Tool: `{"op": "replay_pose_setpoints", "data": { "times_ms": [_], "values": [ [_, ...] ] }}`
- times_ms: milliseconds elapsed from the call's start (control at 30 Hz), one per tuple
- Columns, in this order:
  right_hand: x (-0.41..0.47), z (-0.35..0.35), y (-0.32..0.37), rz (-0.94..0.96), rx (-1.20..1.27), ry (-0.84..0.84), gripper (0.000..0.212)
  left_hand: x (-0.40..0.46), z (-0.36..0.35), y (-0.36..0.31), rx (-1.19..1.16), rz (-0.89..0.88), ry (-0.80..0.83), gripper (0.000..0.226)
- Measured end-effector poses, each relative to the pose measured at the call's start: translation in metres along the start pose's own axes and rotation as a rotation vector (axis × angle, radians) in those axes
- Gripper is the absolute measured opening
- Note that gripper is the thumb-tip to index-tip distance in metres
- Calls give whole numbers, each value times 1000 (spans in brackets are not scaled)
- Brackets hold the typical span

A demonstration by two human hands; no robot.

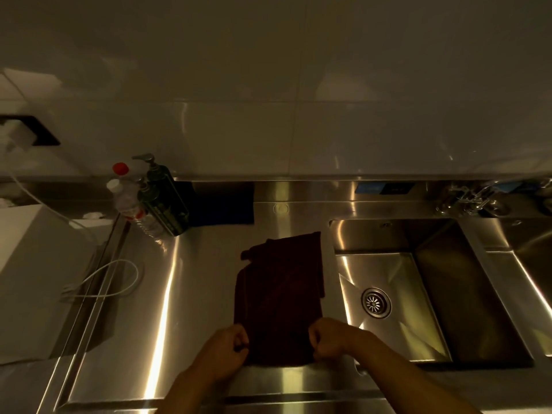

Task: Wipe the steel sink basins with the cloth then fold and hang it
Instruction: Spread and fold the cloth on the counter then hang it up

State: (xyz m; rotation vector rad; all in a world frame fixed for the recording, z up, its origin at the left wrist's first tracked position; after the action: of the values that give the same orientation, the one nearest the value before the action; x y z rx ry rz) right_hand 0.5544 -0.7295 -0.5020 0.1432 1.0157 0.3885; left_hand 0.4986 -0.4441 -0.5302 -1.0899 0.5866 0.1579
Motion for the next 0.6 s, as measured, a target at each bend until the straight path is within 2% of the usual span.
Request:
{"op": "replay_pose_setpoints", "data": {
  "times_ms": [67,167,233,300,400,467,533,600],
  "values": [
    [0,-11,0,6,-32,64,26,-8,-8,12,-3,25,27,8],
    [-1,-12,-1,38,-39,145,23,-9,-13,15,0,41,33,18],
    [0,-4,-2,36,-23,131,23,-5,-9,11,33,46,-9,20],
    [3,11,-4,23,26,5,22,3,-1,-1,80,25,-79,20],
    [10,41,-7,-9,149,-276,21,23,11,-27,159,-64,-145,17],
    [17,62,-9,-37,151,-462,29,41,16,-45,222,-140,-162,10],
    [26,78,-7,-36,92,-558,50,61,17,-59,298,-177,-130,34],
    [38,86,-4,-47,-33,-562,72,79,16,-69,374,-189,-99,53]
  ]
}}
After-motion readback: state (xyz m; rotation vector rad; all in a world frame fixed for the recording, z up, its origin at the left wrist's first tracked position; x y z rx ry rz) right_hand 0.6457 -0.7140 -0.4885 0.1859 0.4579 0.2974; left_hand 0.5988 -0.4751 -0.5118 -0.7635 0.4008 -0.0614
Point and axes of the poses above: each hand's wrist, its own x-axis towards the middle knuckle, its own z-axis out of the back of the hand, y = z × x, the point moved 4 cm from there along x, towards the middle knuckle, and after that the axes turned 15 degrees about -x, right-handed, at the moved point
